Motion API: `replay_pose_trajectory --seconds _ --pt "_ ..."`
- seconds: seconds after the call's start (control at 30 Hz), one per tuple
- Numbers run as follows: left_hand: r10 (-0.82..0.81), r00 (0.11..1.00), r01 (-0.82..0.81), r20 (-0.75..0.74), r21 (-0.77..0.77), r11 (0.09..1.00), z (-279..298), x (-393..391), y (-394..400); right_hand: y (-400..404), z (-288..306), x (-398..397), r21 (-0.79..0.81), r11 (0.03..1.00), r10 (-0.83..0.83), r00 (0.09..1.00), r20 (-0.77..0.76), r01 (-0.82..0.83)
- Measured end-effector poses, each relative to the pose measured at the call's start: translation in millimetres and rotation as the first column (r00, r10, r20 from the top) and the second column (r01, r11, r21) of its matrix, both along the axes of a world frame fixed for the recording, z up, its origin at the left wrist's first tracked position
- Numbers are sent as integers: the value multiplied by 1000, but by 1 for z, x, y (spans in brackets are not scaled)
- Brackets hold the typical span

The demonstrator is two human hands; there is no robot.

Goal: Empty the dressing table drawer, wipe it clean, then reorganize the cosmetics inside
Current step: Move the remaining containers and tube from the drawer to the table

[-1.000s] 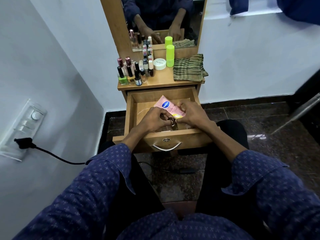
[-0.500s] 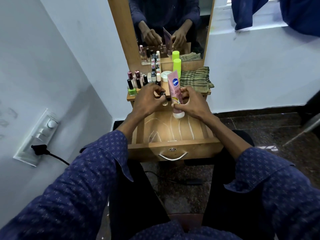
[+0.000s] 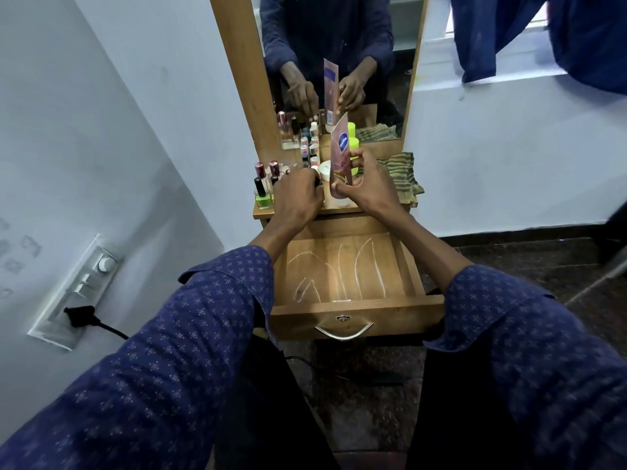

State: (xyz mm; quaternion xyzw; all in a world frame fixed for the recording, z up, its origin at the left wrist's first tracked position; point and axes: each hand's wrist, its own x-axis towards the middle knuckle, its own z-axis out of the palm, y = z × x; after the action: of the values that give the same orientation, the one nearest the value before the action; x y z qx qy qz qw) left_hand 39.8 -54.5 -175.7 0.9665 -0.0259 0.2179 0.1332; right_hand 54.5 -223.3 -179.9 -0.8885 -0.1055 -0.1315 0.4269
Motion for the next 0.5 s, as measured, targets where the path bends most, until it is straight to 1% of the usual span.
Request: replay_pose_trajectory --seconds 0.3,0.43,0.5 --pt "-1 1000 2 -16 36 999 -7 9 3 16 -9 38 28 998 65 998 -3 -65" --pt "-16 1000 16 -26 27 999 -10 10 4 19 -16 47 61 997 57 998 -19 -56" --pt "-23 1000 23 7 12 1000 -11 7 2 18 -17 49 73 996 55 998 -35 -52"
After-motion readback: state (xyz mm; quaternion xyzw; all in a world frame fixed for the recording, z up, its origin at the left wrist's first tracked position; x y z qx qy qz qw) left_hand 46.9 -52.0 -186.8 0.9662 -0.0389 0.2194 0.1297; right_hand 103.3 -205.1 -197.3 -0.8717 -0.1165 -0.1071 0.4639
